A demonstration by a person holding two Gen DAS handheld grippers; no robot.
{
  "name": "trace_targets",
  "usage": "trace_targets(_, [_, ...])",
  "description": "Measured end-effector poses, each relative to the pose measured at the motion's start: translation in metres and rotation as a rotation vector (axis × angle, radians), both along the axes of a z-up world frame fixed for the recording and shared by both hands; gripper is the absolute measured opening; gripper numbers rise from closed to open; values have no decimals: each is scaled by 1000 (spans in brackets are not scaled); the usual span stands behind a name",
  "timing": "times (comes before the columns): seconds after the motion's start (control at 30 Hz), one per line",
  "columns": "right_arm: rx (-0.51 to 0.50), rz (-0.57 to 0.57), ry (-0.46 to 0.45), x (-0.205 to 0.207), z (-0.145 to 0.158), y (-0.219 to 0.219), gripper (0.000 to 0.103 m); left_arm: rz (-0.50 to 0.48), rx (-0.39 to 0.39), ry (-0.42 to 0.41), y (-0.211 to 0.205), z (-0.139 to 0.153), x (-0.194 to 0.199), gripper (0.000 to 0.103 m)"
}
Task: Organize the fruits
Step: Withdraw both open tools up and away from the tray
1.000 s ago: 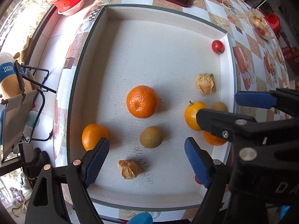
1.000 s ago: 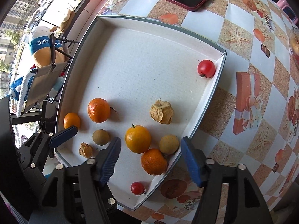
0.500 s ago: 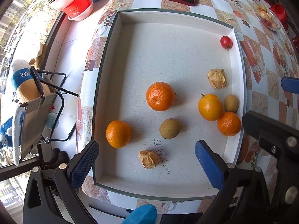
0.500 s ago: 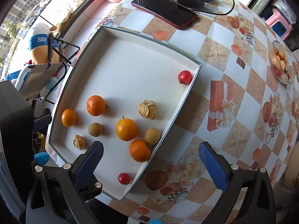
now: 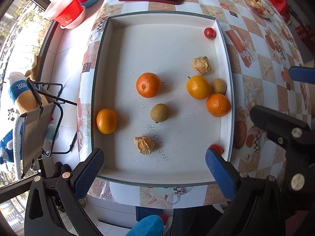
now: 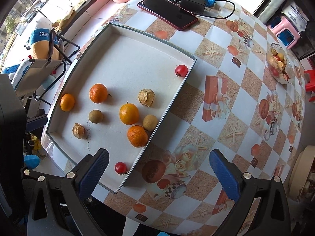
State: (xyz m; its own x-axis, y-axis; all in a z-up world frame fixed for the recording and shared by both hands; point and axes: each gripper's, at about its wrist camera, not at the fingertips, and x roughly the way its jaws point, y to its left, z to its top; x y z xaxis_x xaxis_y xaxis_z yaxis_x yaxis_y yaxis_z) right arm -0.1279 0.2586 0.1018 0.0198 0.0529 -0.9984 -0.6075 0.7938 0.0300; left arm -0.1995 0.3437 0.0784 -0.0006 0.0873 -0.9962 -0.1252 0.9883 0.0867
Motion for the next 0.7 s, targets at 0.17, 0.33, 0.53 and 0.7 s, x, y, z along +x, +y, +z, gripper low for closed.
trace_targets(0.17, [10, -1, 1, -1, 3, -2, 103, -18, 25, -7, -11, 9, 3, 103])
trace_targets(0.33, [14, 13, -4, -3, 5, -1, 103, -24, 31, -7, -18, 13, 3, 103])
trace_targets(0.53, [13, 23, 1, -6, 5, 0, 103, -25, 35, -3, -23, 15, 2, 103])
trace_targets(0.7, [10, 28, 1, -8, 5, 0, 103, -20, 36, 3, -23, 14, 0, 103])
